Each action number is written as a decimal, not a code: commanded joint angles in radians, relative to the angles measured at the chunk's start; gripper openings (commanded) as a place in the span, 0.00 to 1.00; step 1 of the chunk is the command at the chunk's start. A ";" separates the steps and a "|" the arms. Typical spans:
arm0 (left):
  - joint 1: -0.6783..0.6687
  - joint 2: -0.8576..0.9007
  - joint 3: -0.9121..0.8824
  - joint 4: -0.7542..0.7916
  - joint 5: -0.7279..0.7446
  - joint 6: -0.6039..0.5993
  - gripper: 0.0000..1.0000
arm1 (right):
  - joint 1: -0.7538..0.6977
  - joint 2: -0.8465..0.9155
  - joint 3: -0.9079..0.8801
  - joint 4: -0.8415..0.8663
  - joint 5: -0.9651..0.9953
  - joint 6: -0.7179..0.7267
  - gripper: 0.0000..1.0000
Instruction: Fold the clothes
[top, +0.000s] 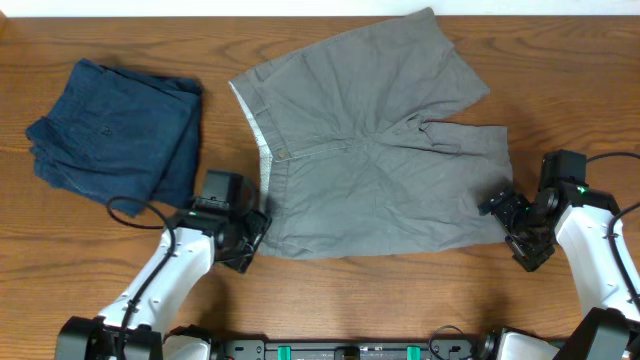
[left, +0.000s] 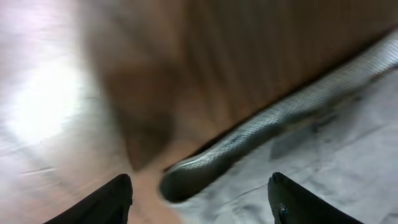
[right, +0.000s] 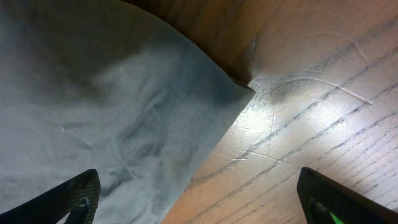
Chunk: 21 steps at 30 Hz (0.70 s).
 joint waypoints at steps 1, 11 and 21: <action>-0.039 0.000 -0.013 0.018 -0.066 -0.031 0.72 | -0.007 0.002 -0.005 0.002 -0.004 0.019 0.99; -0.132 0.015 -0.017 0.018 -0.113 -0.110 0.72 | -0.007 0.002 -0.005 0.002 -0.004 0.018 0.99; -0.175 0.104 -0.017 0.063 -0.114 -0.164 0.44 | -0.007 0.002 -0.005 -0.002 -0.004 0.015 0.99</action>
